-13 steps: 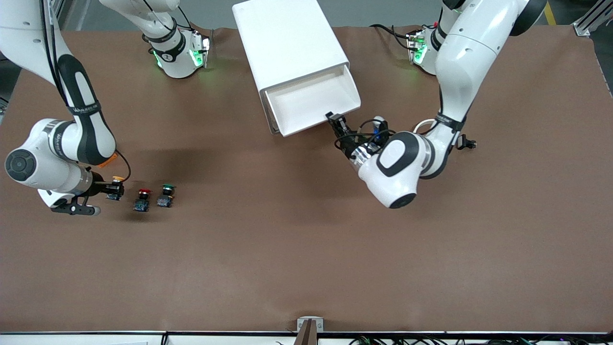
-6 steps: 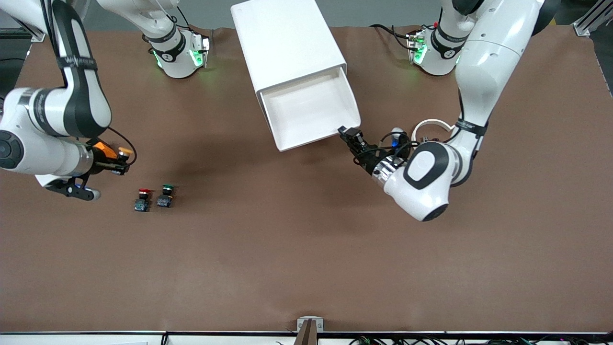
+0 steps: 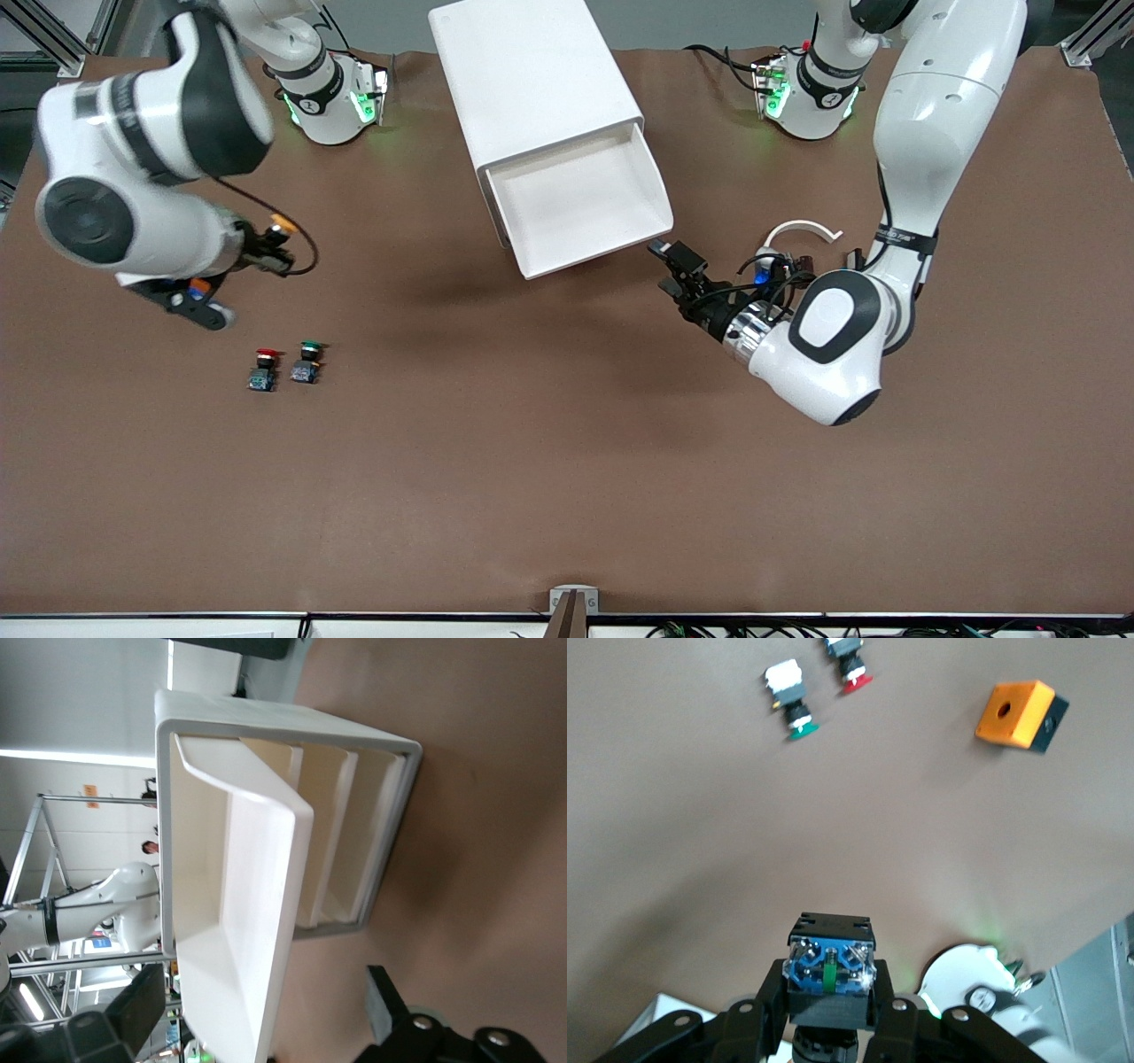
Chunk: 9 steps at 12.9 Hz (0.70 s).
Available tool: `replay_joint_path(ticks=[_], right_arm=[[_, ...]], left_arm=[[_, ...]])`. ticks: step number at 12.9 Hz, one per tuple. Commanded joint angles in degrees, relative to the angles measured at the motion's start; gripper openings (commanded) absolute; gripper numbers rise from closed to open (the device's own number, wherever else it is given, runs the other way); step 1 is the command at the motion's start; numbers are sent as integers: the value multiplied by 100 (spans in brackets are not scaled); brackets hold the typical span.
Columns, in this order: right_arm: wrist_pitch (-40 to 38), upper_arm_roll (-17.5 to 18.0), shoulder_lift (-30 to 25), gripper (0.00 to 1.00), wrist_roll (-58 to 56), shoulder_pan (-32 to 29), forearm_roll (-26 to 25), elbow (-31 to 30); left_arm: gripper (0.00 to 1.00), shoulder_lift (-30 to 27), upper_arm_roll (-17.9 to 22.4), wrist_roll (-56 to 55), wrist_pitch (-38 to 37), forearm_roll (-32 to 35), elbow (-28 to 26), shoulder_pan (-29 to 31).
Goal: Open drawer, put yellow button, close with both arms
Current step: 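Carry the yellow button into the drawer while the left gripper withdraws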
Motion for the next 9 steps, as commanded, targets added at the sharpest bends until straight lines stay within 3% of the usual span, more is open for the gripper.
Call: replay_joint_path(ticks=[1, 5, 9], right_arm=[[-207, -59, 116, 35, 1543, 919, 63, 327], [29, -68, 343, 34, 3506, 1476, 1371, 783], [1179, -68, 660, 34, 4921, 2073, 1602, 855]], left_arm=[[100, -53, 376, 428, -146, 242, 580, 121], [100, -737, 632, 2799, -138, 973, 739, 165], [100, -1292, 1448, 4859, -155, 982, 722, 183]])
